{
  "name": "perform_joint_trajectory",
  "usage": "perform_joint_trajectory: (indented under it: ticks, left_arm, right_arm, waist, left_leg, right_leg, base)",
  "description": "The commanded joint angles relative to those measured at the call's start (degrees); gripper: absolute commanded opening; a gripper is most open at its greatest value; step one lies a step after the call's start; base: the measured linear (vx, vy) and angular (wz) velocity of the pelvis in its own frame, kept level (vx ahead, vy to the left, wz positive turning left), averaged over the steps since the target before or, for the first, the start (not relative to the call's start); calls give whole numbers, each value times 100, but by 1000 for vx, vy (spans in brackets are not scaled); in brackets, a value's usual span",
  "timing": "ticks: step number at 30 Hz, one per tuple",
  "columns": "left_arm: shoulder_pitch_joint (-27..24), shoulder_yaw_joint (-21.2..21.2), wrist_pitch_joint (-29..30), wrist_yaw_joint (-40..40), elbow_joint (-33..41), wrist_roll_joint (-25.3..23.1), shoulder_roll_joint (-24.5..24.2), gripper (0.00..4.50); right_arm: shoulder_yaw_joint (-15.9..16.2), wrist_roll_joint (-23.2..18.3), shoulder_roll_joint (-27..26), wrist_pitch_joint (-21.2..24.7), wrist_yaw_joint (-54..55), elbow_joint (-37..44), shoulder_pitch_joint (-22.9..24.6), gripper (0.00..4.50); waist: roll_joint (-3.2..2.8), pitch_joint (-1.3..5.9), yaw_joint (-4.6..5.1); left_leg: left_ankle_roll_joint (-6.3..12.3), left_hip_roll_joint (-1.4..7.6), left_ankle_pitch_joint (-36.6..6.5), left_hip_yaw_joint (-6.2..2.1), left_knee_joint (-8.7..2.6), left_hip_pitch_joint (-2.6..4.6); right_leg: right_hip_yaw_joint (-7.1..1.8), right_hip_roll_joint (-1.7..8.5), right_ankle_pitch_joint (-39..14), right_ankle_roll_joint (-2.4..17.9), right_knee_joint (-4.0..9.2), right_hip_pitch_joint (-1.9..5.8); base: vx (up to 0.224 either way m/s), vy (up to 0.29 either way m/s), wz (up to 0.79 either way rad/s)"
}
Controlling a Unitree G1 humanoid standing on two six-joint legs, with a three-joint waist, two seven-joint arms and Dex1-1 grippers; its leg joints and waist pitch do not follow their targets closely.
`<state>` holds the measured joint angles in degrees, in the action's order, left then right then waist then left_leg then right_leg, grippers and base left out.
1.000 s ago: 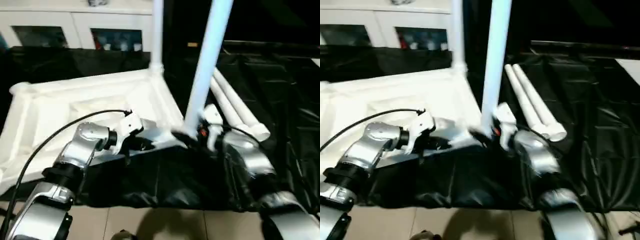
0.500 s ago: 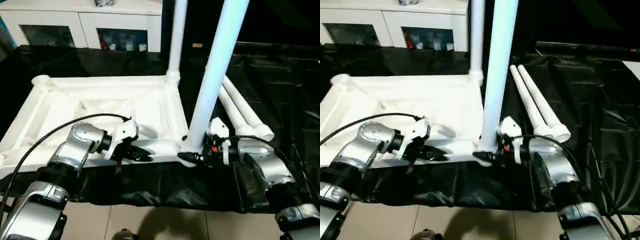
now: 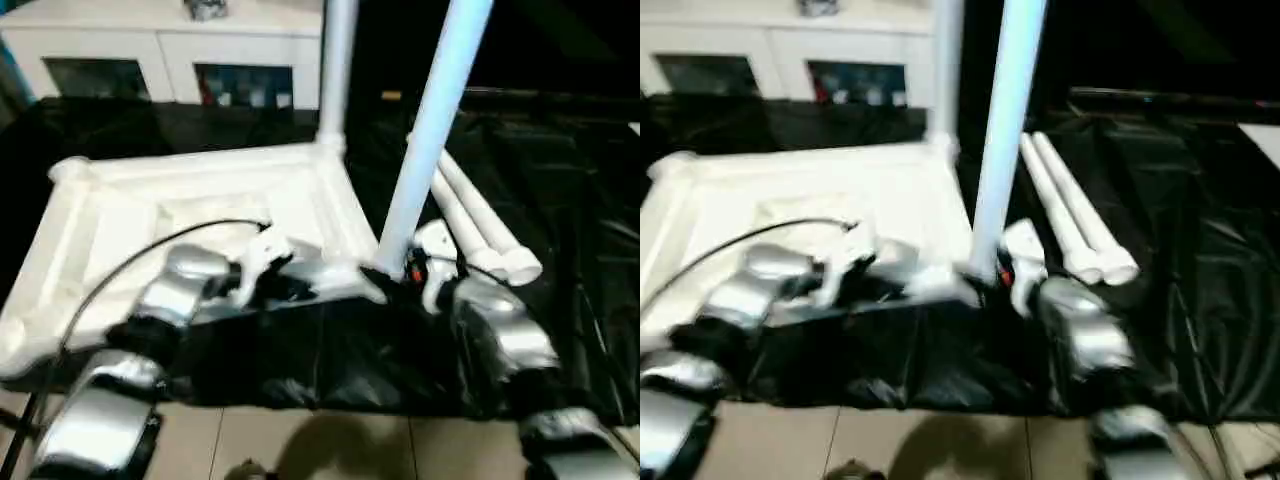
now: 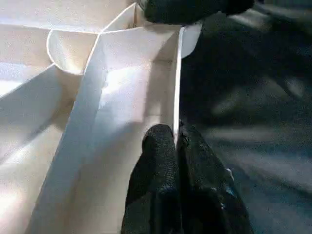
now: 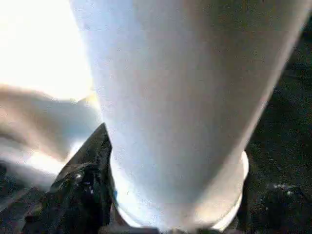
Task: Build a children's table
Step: Insert table leg to table base
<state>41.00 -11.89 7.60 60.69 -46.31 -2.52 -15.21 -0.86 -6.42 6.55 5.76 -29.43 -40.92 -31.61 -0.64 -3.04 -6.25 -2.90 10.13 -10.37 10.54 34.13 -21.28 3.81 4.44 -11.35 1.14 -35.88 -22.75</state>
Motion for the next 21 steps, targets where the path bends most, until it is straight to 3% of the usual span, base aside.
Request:
perform_joint_trajectory:
  ticks: [1,2,3,5,6,8,9,12,14,18,21]
  left_arm:
    - [219,273,-62,-765,58,224,447,0]
    - [222,274,-75,-905,26,206,504,0]
    - [216,278,-75,-1100,13,178,596,0]
    - [180,223,-144,-1312,25,66,726,0]
    - [160,196,-163,-1345,41,27,761,0]
    - [129,168,-213,-1339,64,3,790,0]
    - [93,104,-306,-1220,91,-19,760,0]
    - [74,71,-385,-1147,112,-30,723,0]
    - [12,28,-570,-783,206,10,581,0]
    - [-92,-51,-749,-197,310,44,317,0]
    - [-143,-75,-831,128,335,62,167,0]
  right_arm:
    - [195,-101,-498,25,394,-426,-76,276]
    - [164,-74,-577,-13,565,-520,-139,276]
    - [133,-32,-679,-103,808,-658,-241,276]
    - [156,113,-839,-354,1003,-857,-380,276]
    - [182,187,-887,-468,1027,-917,-418,276]
    - [202,280,-928,-642,994,-1022,-472,332]
    - [190,283,-938,-732,886,-1085,-508,346]
    - [191,284,-927,-775,844,-1134,-534,368]
    - [248,331,-792,-929,665,-1194,-554,382]
    - [285,340,-513,-1070,126,-1120,-478,399]
    - [280,254,-320,-1041,-325,-996,-376,399]
  waist:
    - [-5,365,36]
    - [-27,368,36]
    - [-25,380,52]
    - [5,392,40]
    - [-8,396,38]
    - [-17,389,32]
    - [21,384,40]
    - [-7,371,61]
    - [13,368,72]
    - [4,377,121]
    - [3,386,103]
  left_leg:
    - [-182,320,-1437,-154,-458,115]
    - [-151,318,-1356,-151,-450,100]
    - [-62,310,-1189,-135,-440,91]
    - [72,297,-984,-124,-422,56]
    - [100,292,-952,-122,-419,63]
    - [166,296,-963,-114,-417,64]
    - [197,297,-986,-111,-425,60]
    - [202,316,-1159,-125,-449,72]
    - [210,310,-1209,-126,-451,62]
    - [310,313,-1079,-120,-437,41]
    - [401,318,-922,-111,-423,37]
  right_leg:
    - [-308,499,-1450,1200,517,239]
    - [-316,501,-1314,1212,508,245]
    - [-305,473,-989,1250,481,252]
    - [-308,486,-753,1260,451,281]
    - [-302,478,-743,1259,458,280]
    - [-299,479,-805,1237,475,276]
    - [-295,475,-859,1221,484,281]
    - [-297,479,-1136,1160,503,262]
    - [-297,487,-1208,1147,517,265]
    - [-301,482,-982,1211,485,279]
    - [-295,472,-717,1293,457,286]
  base:
    - [0,0,0]
    - [0,0,0]
    - [0,0,0]
    - [0,0,0]
    - [0,0,0]
    - [0,0,0]
    - [0,0,0]
    - [0,0,0]
    - [0,0,0]
    - [0,0,0]
    - [0,0,0]
